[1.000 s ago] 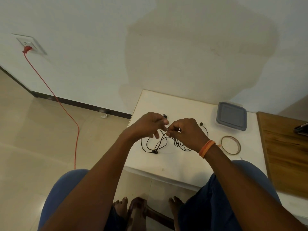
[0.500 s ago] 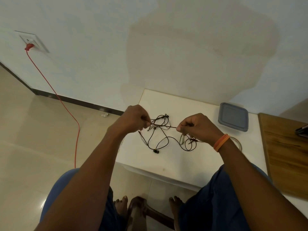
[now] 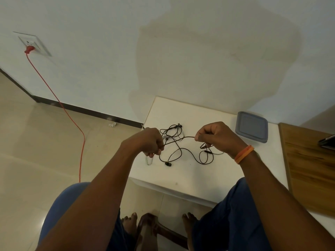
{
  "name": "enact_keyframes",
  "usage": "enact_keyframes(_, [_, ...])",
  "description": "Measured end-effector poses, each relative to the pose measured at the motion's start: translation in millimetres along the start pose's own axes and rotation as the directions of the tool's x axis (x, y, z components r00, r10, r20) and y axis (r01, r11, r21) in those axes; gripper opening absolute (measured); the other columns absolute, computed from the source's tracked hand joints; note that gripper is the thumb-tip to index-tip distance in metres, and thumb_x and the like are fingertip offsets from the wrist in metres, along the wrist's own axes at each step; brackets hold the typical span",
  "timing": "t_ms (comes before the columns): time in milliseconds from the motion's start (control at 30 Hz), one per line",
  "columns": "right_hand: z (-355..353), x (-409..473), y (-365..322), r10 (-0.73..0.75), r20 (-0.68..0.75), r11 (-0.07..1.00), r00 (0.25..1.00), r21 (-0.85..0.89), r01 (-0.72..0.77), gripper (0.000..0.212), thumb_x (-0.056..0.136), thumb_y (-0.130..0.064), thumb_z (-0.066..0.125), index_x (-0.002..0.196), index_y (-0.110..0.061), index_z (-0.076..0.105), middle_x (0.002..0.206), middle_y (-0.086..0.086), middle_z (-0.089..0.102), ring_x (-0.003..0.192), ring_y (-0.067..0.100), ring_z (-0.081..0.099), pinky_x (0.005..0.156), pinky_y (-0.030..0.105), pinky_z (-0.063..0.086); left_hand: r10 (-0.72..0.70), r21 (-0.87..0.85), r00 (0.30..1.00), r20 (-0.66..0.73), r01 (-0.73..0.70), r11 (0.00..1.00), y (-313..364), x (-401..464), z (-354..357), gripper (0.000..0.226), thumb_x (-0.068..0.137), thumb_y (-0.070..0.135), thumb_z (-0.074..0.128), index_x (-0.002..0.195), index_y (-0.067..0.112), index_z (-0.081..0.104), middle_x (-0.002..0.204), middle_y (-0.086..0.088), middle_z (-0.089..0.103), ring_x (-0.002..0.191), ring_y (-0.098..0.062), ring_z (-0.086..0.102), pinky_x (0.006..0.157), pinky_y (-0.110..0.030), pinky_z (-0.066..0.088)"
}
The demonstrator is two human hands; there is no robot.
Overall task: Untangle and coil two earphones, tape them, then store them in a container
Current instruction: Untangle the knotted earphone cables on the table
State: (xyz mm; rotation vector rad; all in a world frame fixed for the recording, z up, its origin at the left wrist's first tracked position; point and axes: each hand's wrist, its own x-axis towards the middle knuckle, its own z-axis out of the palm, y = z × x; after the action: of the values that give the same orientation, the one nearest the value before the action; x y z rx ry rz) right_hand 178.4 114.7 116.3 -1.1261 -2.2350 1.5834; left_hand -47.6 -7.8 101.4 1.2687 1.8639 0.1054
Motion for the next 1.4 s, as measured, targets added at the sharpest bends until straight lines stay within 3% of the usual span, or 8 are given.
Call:
enact_keyframes(167, [10.7, 3.3, -0.3, -0.043, 0.034, 0.997, 0.998, -0.063, 0.045, 0.008, 0.085, -0.014, 0.072, 0.077, -0.013, 0.074, 0.06, -0.017, 0.067, 0.053, -0.005, 0.057, 0.053, 0.01, 0.045, 0.255, -0.337, 0.954, -0.16, -0.295, 0.894, 30.8, 0.5, 5.9, 0.03, 0.081, 0.015, 0.08, 0.108, 0.009, 0.07, 0.091, -0.004, 0.073, 0.067, -0.017, 0.074, 0.065, -0.026, 0.06])
enact_keyframes(367, [9.4, 2.9, -1.0, -0.043, 0.065, 0.999, 0.997, -0.015, 0.044, 0.007, 0.083, -0.018, 0.075, 0.078, -0.013, 0.076, 0.062, -0.003, 0.068, 0.056, 0.003, 0.061, 0.057, 0.014, 0.049, 0.32, -0.303, 0.909, -0.266, -0.394, 0.868, 43.2, 0.2, 11.1, 0.01, 0.085, 0.008, 0.071, 0.084, 0.014, 0.078, 0.071, -0.001, 0.074, 0.062, -0.012, 0.072, 0.059, -0.019, 0.055])
enact_keyframes(700, [-10.6, -1.5, 3.4, 0.005, 0.034, 1.0, 0.999, -0.021, -0.004, 0.017, 0.089, -0.024, 0.068, 0.081, -0.013, 0.079, 0.086, -0.006, 0.077, 0.089, 0.004, 0.07, 0.084, 0.023, 0.051, -0.016, -0.545, 0.713, -0.701, -0.52, 0.657, 32.4, -15.1, -24.8, 0.016, 0.092, 0.008, 0.065, 0.084, 0.019, 0.075, 0.071, 0.0, 0.072, 0.061, -0.016, 0.07, 0.06, -0.023, 0.057])
enact_keyframes(833, [-7.3, -4.3, -3.5, 0.005, 0.029, 0.999, 1.0, 0.045, -0.006, 0.027, 0.097, -0.03, 0.056, 0.088, -0.016, 0.078, 0.091, -0.006, 0.077, 0.088, 0.004, 0.07, 0.074, 0.017, 0.045, 0.006, -0.469, 0.732, -0.681, -0.444, 0.763, 34.1, -11.4, -18.0, 0.014, 0.092, 0.011, 0.065, 0.086, 0.019, 0.075, 0.073, 0.001, 0.073, 0.059, -0.011, 0.07, 0.06, -0.02, 0.056])
enact_keyframes(967, [-5.6, -4.8, -6.3, 0.004, 0.007, 0.992, 1.0, 0.124, -0.005, 0.03, 0.101, -0.031, 0.048, 0.105, -0.018, 0.074, 0.093, 0.0, 0.076, 0.096, 0.014, 0.069, 0.082, 0.035, 0.046, 0.071, -0.257, 0.799, -0.597, -0.274, 0.927, 28.9, -6.8, -12.4, 0.013, 0.092, 0.014, 0.063, 0.086, 0.019, 0.074, 0.078, 0.007, 0.072, 0.057, -0.007, 0.069, 0.054, -0.01, 0.048])
enact_keyframes(1067, [-8.8, -5.0, -5.9, -0.011, 0.005, 0.988, 1.0, 0.153, 0.01, 0.026, 0.1, -0.027, 0.051, 0.104, -0.018, 0.074, 0.092, 0.003, 0.076, 0.091, 0.015, 0.07, 0.077, 0.031, 0.047, 0.035, -0.167, 0.841, -0.54, -0.148, 0.975, 21.9, -6.9, -12.0, 0.016, 0.092, 0.01, 0.061, 0.088, 0.017, 0.074, 0.082, 0.0, 0.072, 0.066, -0.015, 0.07, 0.058, -0.021, 0.052])
enact_keyframes(1233, [-15.7, -5.4, -2.0, 0.008, -0.027, 0.994, 1.0, 0.105, -0.005, 0.021, 0.095, -0.011, 0.057, 0.089, -0.012, 0.077, 0.072, 0.005, 0.073, 0.06, 0.008, 0.064, 0.053, 0.009, 0.044, -0.034, -0.15, 0.771, -0.636, -0.081, 0.985, 14.6, -8.5, -15.8, 0.018, 0.093, 0.005, 0.058, 0.091, 0.01, 0.075, 0.086, -0.006, 0.072, 0.074, -0.025, 0.07, 0.073, -0.04, 0.059])
enact_keyframes(1400, [-18.3, -3.0, -0.7, 0.041, -0.006, 0.987, 0.999, 0.157, -0.039, 0.033, 0.088, -0.014, 0.046, 0.076, -0.01, 0.076, 0.06, 0.003, 0.062, 0.054, 0.012, 0.051, 0.049, 0.018, 0.042, -0.077, -0.154, 0.727, -0.682, -0.039, 0.987, 16.9, -5.3, -11.6, 0.019, 0.09, -0.003, 0.053, 0.084, 0.005, 0.069, 0.082, -0.013, 0.069, 0.072, -0.036, 0.068, 0.072, -0.047, 0.059])
